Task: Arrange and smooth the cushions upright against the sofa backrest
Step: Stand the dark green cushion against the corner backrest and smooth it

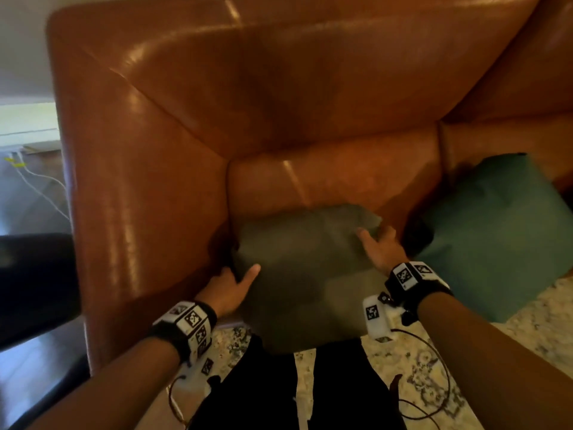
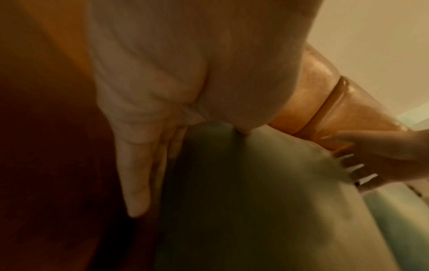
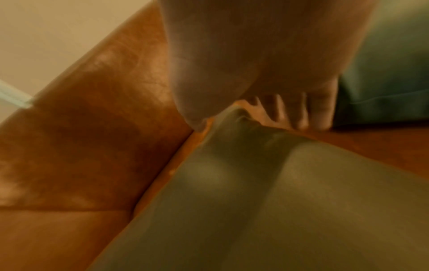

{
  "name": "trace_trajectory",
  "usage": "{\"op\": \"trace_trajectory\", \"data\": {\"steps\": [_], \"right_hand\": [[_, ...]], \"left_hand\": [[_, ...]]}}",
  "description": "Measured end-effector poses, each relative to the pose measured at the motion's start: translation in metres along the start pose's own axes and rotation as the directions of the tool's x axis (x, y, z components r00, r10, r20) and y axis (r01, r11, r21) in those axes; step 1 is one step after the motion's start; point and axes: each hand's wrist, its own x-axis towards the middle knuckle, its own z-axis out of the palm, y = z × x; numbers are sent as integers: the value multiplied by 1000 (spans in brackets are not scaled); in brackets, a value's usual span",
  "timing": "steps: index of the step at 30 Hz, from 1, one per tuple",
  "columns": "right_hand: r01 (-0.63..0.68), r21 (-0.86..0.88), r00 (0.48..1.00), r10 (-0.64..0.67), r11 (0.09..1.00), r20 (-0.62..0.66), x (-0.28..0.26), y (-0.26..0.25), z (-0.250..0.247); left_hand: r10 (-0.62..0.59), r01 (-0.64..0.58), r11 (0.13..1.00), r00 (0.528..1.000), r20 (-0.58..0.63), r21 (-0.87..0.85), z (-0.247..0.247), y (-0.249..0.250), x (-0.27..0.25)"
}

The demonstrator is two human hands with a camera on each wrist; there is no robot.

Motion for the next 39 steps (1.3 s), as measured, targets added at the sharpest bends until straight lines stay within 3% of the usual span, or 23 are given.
{"op": "trace_trajectory", "data": {"steps": [3, 7, 11, 14, 16, 19, 21, 26, 29, 32, 36, 39], "right_hand": [[116, 19, 991, -114, 993, -66, 23, -11, -8], [220, -89, 975, -216, 972, 48, 45, -39, -16], [174, -352, 981, -130, 920, 146, 62, -47, -23], [276, -613, 958, -161, 740, 237, 59, -46, -26], [373, -652, 926, -222, 661, 305, 65, -42, -27], [458, -501, 867, -245, 734, 435, 73, -40, -32], [434, -379, 855, -242, 817, 458, 76, -38, -34], [275, -264, 904, -155, 924, 398, 66, -36, -39], [200, -231, 896, -82, 952, 436, 55, -38, -41], [236, -234, 896, -118, 943, 428, 50, -41, -41], [268, -259, 913, -159, 928, 375, 72, -34, -38], [233, -292, 943, -142, 928, 302, 48, -43, -48]], "left_hand": [[107, -111, 994, 972, -210, -9, -26, 22, 8], [208, -219, 976, 937, -281, -7, -50, 47, 38], [14, 12, 994, 970, -241, 106, -52, 62, 60], [-79, 102, 985, 983, -163, 137, -44, 68, 59], [-71, 86, 989, 990, -122, 118, -40, 66, 59], [-34, 32, 999, 994, -107, -21, -35, 56, 63], [-56, 42, 991, 992, -115, -124, -30, 52, 63], [-103, 80, 987, 981, -166, -141, -23, 56, 50], [-130, 108, 987, 973, -191, -120, -25, 56, 44], [-142, 144, 990, 973, -183, 1, -25, 57, 39], [-122, 120, 992, 981, -148, -23, -28, 56, 33], [-152, 143, 987, 974, -167, -70, -32, 46, 34]]}}
